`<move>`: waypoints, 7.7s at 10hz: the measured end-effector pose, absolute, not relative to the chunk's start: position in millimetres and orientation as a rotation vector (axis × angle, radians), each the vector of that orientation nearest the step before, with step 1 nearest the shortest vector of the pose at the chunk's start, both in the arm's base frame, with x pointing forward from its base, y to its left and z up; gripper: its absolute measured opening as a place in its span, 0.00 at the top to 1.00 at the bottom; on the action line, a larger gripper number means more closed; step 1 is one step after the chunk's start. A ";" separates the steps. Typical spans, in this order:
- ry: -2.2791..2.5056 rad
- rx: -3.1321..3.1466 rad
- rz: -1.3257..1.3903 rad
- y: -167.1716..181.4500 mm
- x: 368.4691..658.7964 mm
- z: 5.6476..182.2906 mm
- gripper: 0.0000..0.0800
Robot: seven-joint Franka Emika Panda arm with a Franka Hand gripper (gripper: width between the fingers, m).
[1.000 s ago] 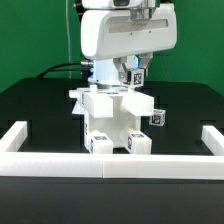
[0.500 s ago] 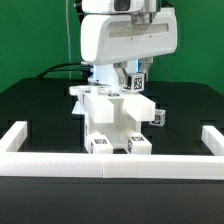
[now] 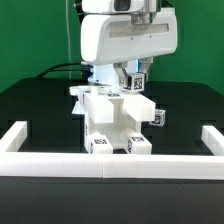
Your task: Assemble chair
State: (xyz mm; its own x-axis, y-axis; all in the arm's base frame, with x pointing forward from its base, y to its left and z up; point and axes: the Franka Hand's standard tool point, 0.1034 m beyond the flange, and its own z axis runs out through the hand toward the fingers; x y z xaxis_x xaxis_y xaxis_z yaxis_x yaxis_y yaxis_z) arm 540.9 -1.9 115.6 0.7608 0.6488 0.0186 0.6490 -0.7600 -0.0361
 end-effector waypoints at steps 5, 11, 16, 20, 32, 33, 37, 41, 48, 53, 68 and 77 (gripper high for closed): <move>-1.027 -2.926 -0.007 -2.0 540.9 115.6 0.64; -0.535 -3.052 0.003 -1.7 540.8 115.5 0.64; 0.101 -3.094 0.012 -1.0 541.1 114.9 0.64; 0.629 -3.026 0.025 2.3 541.2 114.4 0.64; 0.750 -2.976 0.013 11.2 541.7 113.0 0.22; 0.690 -2.991 0.012 14.1 540.8 112.9 0.20; 0.146 -3.072 -0.001 15.8 538.7 111.6 0.19; -0.265 -3.075 -0.011 14.2 538.7 111.7 0.19; -0.696 -3.012 -0.018 11.6 538.2 110.4 0.34; -0.647 -3.022 -0.016 11.6 538.1 110.1 0.66; 1.371 -2.730 0.045 24.1 538.8 109.0 0.66; 0.735 -2.961 0.018 30.2 538.2 108.9 0.19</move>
Offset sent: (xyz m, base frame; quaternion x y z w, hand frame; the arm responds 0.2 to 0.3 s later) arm 0.0000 0.0000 0.0000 0.0000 0.0000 0.0000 1.0000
